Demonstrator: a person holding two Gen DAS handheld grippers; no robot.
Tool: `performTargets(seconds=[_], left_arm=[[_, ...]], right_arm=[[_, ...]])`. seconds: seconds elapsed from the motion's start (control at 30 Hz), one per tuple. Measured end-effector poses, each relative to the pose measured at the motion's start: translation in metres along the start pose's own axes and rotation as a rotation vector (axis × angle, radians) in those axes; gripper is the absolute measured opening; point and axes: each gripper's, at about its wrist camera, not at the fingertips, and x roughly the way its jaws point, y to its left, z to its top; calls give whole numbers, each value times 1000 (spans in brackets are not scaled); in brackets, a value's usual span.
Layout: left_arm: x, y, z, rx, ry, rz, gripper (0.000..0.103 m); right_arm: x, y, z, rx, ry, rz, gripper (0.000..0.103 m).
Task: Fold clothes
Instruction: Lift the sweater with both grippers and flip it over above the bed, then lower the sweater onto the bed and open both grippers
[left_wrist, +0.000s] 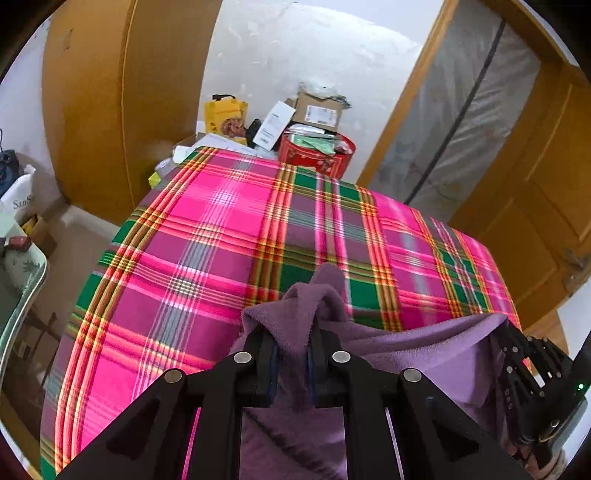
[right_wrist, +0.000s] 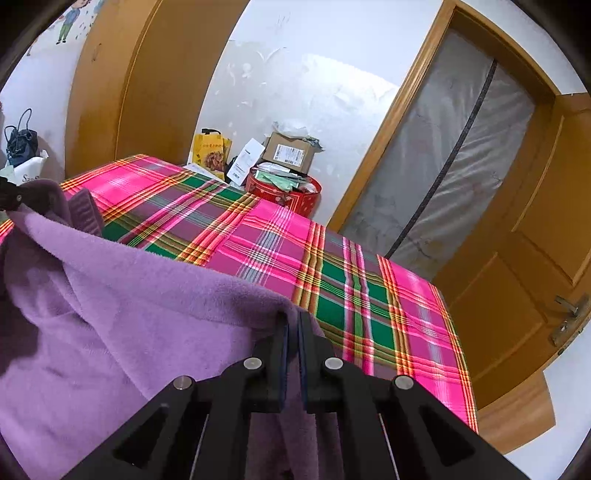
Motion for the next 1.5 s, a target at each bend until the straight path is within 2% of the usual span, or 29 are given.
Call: performTargets(seconds=[0.07,0.2,0.43,0.53,0.57,0.6,0.67,0.83,1.03,1.1,1.2,1.33,1.5], left_arm=[[4,5,-1,-12,11,-14,14],[-4,5,-9,49,4,-26,16],[-18,8,-16,100,55,-55,20],[-25,10,-19,109,86,-85,30],[-28,9,-21,123,94,-85,36],[-32,10,-24,134,95,-73,46],[-40,13,-32,155,93,-35,54],[-62,19,-55,188,87,4,54],[-83,-4,-95,321,75,62,56],[-86,-12,-106,357,76,80,61],[-84,-20,-119,403,89,102,62],[-79,-27,-129,440,95,153,63],[-61,-24,-130,440,143,210,64]], right_arm=[[7,3,0,19,41,13,5],[14,8,-7,23,101,51,5],[-7,2,-24,64,129,101,5],[-14,1,-28,73,155,100,5],[-16,-1,-31,76,167,93,5],[-17,-4,-33,86,181,89,5],[-20,-10,-38,122,201,99,5],[-51,-8,-57,130,160,201,6],[-92,9,-87,107,126,367,8],[-109,13,-99,103,113,431,15],[-127,20,-116,85,124,550,20],[-138,31,-131,9,138,578,21],[-141,45,-140,-75,148,601,22]])
